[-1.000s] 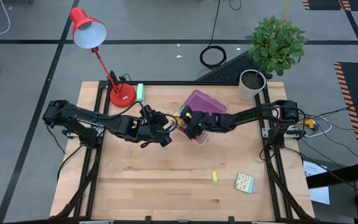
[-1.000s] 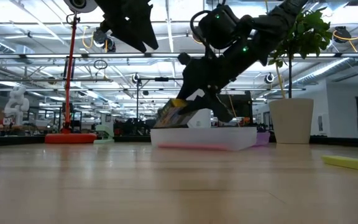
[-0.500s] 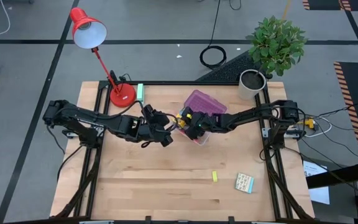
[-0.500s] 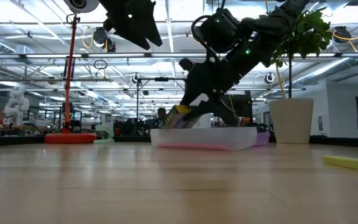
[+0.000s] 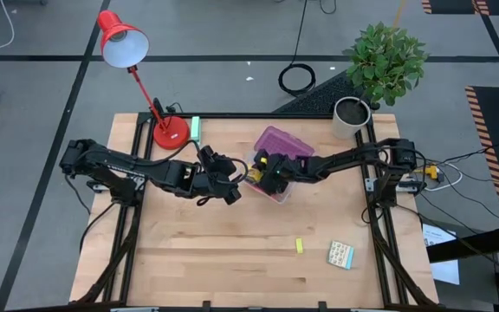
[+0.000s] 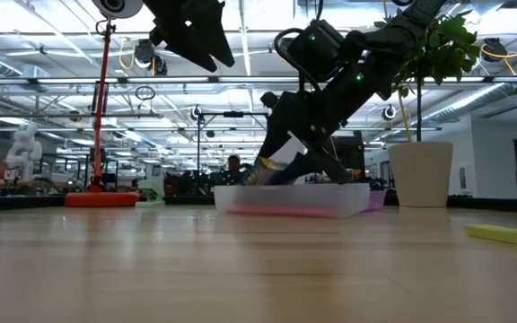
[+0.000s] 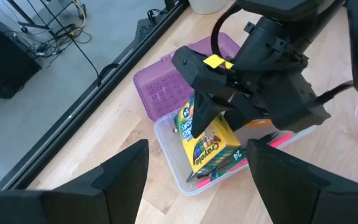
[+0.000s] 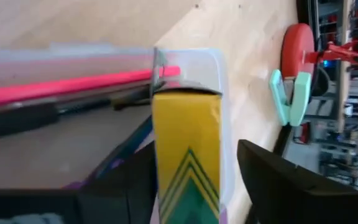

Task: Pack school essentials
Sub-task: Put the yellow crayon box into the purple supply box

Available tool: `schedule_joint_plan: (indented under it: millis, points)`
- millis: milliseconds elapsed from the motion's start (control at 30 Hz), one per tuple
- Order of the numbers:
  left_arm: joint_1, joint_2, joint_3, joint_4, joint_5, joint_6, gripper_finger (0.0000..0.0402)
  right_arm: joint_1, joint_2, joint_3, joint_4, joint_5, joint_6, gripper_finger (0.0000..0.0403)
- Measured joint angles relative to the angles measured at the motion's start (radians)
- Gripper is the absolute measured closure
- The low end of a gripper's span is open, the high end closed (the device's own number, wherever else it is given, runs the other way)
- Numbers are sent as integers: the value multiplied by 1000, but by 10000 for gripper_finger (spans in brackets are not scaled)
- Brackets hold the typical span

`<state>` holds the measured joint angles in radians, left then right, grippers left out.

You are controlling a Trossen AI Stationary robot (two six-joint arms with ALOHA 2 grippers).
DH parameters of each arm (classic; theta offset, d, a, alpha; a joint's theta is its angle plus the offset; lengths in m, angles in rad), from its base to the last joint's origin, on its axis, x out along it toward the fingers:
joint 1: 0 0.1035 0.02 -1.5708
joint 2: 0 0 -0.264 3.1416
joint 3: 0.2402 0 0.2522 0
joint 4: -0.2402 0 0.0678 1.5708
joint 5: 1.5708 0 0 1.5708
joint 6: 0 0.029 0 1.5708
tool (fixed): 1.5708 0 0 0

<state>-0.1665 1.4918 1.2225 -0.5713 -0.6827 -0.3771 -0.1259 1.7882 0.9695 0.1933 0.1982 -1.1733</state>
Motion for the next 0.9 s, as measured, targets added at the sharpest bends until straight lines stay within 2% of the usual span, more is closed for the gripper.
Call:
schedule_joint_plan:
  millis: [233,333,433,700,900]
  points:
    - [0,0,0,0,1,0,128,-14,-21,1,-50,-26,66,169]
    - [0,0,0,0,2,2,128,-24,-52,1,-98,-70,110,167]
    - [0,0,0,0,2,2,128,-32,-93,1,-161,-102,174,167]
    - [0,0,0,9,2,3,128,-43,-182,1,-342,-104,377,167]
    - [0,0,0,17,4,8,128,-43,-223,-16,-412,-179,565,185]
